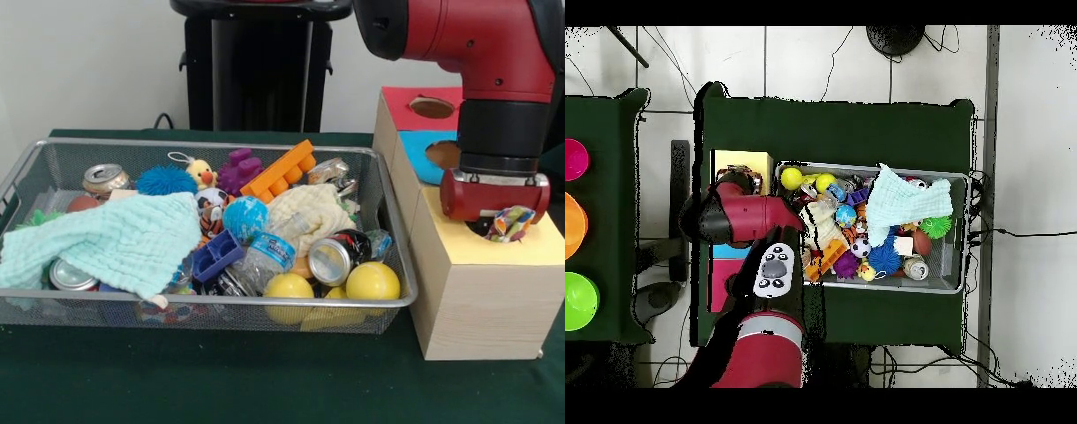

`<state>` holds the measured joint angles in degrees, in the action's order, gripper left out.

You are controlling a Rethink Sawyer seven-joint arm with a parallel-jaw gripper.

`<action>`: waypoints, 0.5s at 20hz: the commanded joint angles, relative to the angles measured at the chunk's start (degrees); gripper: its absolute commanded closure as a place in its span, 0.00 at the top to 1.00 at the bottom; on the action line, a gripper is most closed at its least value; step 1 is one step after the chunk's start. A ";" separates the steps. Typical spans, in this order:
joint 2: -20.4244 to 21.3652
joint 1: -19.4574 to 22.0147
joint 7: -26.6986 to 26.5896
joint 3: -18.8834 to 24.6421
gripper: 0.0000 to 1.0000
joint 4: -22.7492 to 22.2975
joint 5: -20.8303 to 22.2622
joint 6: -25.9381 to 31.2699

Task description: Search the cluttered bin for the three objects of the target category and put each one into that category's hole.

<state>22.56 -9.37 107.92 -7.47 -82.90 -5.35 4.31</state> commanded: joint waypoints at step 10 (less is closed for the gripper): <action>-1.43 1.08 4.48 2.23 1.00 -7.57 1.70 12.68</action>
<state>22.83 -9.38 107.93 -7.43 -83.09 -5.35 4.92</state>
